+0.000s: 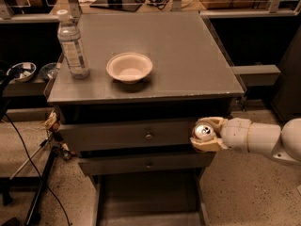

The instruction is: Pick coke can from bottom drawer and place on counter

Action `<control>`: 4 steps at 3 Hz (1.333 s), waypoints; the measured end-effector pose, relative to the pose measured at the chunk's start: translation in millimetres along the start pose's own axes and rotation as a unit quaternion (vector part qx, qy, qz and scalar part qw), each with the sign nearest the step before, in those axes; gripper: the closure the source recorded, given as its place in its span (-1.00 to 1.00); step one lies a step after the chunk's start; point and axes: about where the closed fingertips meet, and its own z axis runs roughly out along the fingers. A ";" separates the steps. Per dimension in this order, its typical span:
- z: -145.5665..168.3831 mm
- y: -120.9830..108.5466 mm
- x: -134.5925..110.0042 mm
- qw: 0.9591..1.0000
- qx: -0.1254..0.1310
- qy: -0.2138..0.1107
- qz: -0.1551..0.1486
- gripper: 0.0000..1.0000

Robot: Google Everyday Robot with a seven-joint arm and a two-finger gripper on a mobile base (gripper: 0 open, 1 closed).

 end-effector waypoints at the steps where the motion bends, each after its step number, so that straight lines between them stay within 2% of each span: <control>1: 0.0 0.0 0.0 1.000 0.000 0.000 0.000 1.00; 3: -8.2 -0.1 -11.5 0.999 -0.041 0.020 -0.003 1.00; 4: -12.3 2.0 -19.4 0.997 -0.080 0.018 -0.001 1.00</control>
Offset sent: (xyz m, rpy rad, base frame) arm -0.0050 -0.0054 0.0172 -0.0411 0.0526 0.0631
